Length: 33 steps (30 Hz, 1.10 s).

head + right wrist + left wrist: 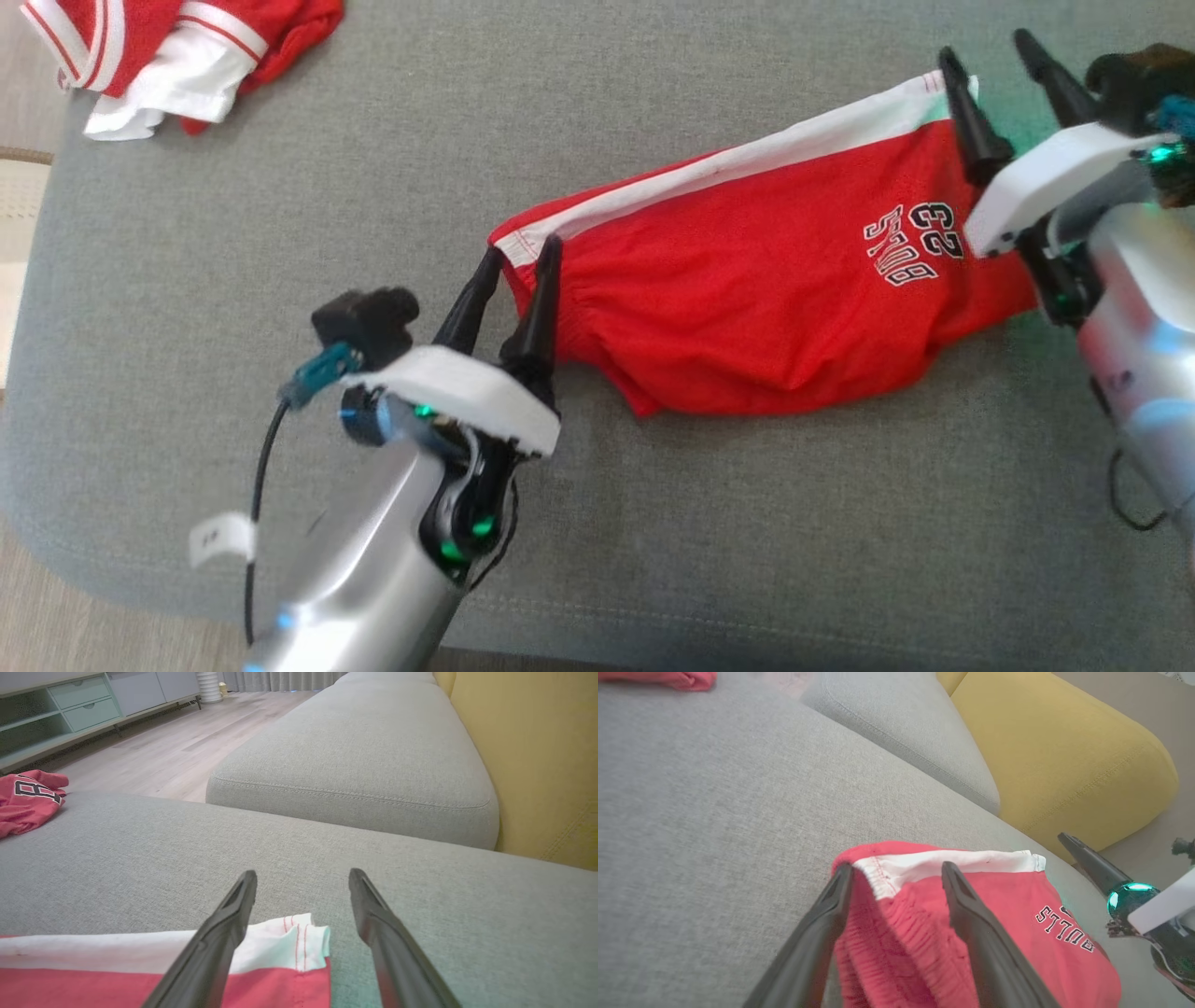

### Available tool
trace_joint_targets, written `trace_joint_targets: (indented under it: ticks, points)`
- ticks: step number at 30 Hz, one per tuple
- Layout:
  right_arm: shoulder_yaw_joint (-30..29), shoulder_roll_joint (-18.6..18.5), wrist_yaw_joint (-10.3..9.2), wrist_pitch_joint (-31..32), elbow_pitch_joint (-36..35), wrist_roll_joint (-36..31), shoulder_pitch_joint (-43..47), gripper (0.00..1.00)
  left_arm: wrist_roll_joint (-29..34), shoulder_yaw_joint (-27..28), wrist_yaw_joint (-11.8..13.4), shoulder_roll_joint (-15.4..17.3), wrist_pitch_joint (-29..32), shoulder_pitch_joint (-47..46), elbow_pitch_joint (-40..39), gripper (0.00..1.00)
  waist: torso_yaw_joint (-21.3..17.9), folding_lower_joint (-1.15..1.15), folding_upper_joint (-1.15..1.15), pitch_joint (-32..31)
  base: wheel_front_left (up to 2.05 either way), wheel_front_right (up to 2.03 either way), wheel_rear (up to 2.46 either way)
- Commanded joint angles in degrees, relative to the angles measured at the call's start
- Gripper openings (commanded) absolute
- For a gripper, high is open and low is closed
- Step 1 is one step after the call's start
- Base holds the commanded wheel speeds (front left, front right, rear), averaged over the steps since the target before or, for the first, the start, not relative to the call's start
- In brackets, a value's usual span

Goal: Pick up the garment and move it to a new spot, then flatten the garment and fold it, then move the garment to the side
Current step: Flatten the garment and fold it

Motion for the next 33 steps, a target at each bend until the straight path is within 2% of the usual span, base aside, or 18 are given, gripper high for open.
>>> trace_joint_targets:
  ticks: [1, 8, 15, 16, 21, 31, 32, 33]
  points:
    - [0.7, -1.0, -0.05, -0.9, -0.7, 0.5, -0.8, 1.00, 0.8, 2.0, 0.4, 1.5, -0.7, 0.7, -2.4, 1.00, 0.0, 0.00, 0.00, -0.2, 0.00, 0.00, 0.00]
    - [4.5, -4.6, -0.05, 0.3, -0.4, 3.1, -0.7, 1.00, 8.8, 6.5, 2.1, 4.9, -1.2, 7.5, -14.0, 1.00, 0.1, 0.00, 0.00, -2.2, 0.00, 0.00, 0.00]
    - [9.7, -7.6, -0.05, 9.5, -3.1, 9.2, 1.1, 1.00, 14.8, 14.3, 2.3, 4.2, -1.2, 13.4, -21.9, 1.00, -0.1, 0.00, 0.00, -3.0, 0.00, 0.00, 0.00]
    - [11.2, -8.2, -0.05, 12.9, -4.3, 11.6, 1.7, 1.00, 16.0, 15.7, 1.9, 3.8, -1.2, 14.5, -22.7, 1.00, -0.1, 0.00, 0.00, -2.9, 0.00, 0.00, 0.00]
    - [14.5, -10.3, -0.05, 19.8, -6.9, 16.4, 3.0, 1.00, 18.1, 18.2, 1.1, 3.0, -1.2, 16.1, -23.4, 1.00, 0.3, 0.00, 0.00, -2.3, 0.00, 0.00, 0.00]
    - [19.0, -12.2, -0.05, 28.1, -9.3, 22.1, 4.4, 1.00, 19.8, 20.8, -0.7, 1.3, -1.2, 17.0, -22.9, 1.00, 0.6, 0.00, 0.00, -1.9, 0.00, 0.00, 0.00]
    - [19.6, -12.4, -0.05, 28.9, -9.7, 22.5, 4.4, 0.88, 19.9, 21.0, -0.8, 1.2, -1.2, 17.0, -22.8, 1.00, 0.5, 0.00, 0.00, -1.9, 0.00, 0.00, 0.00]
    - [20.1, -12.6, -0.05, 29.5, -10.0, 22.8, 4.4, 0.66, 20.0, 21.2, -0.9, 1.1, -1.2, 17.0, -22.7, 1.00, 0.5, 0.00, 0.00, -2.0, 0.00, 0.00, 0.00]
